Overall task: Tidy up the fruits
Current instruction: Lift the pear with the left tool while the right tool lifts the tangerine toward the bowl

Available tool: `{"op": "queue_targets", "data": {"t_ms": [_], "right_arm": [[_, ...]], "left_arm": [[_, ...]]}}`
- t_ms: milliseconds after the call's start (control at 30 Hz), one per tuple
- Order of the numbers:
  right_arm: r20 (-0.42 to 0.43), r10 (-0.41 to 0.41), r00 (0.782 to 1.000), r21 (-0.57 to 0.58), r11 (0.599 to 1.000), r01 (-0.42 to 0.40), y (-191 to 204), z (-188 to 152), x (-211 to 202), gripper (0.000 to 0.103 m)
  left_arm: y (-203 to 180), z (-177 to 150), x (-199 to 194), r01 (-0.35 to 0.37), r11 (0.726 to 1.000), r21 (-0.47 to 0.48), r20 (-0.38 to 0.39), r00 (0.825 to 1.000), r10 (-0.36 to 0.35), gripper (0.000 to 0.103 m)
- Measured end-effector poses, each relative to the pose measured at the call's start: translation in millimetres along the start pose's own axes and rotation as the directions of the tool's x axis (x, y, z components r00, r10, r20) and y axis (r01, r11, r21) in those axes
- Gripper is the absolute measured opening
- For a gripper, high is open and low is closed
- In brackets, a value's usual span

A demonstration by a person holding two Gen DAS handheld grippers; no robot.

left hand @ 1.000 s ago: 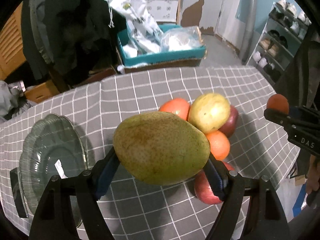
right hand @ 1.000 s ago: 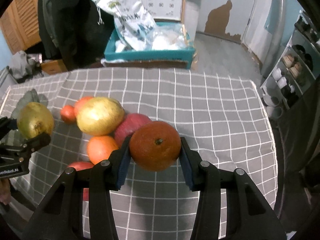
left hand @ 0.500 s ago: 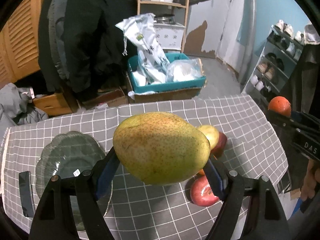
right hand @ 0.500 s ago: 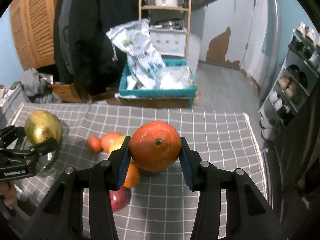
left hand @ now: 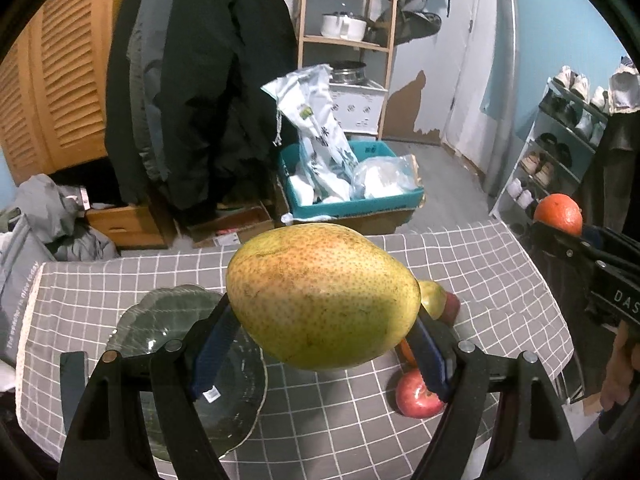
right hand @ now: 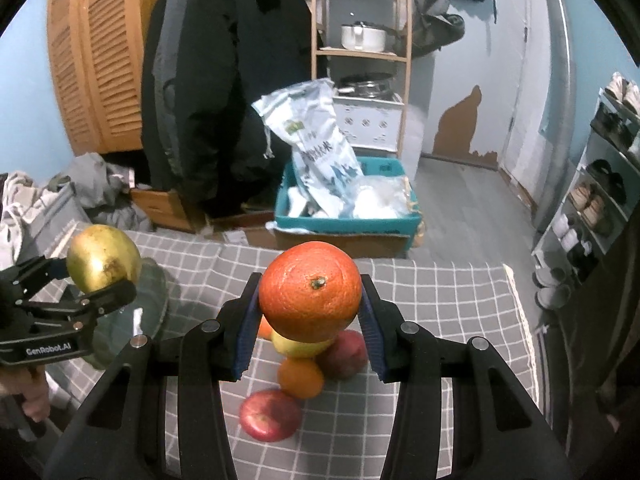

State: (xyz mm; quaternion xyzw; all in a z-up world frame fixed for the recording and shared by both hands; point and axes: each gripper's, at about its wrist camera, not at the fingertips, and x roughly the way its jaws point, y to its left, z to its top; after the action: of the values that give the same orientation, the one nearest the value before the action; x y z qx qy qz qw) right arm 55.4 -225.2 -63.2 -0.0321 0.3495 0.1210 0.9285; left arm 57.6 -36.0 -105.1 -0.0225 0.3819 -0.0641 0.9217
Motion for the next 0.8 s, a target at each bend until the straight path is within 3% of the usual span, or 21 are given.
{"op": "queue_targets", "data": {"t_ms": [333, 800], "right_arm": [[0.003, 0.058, 0.998, -0.031, 0.998, -0.058, 37, 16, 6, 0.045], [-0.063, 0.16, 0.985, -0.058, 0.985, -0.163, 104, 30, 43, 0.045]], "left_arm": [[35, 0, -15, -0.031, 0.998, -0.057, 0.025, 0.999, 0.032, 0.082], [102, -14, -22, -0.105, 0.983, -0.152, 0.018, 0.994, 0.109, 0.082]]}}
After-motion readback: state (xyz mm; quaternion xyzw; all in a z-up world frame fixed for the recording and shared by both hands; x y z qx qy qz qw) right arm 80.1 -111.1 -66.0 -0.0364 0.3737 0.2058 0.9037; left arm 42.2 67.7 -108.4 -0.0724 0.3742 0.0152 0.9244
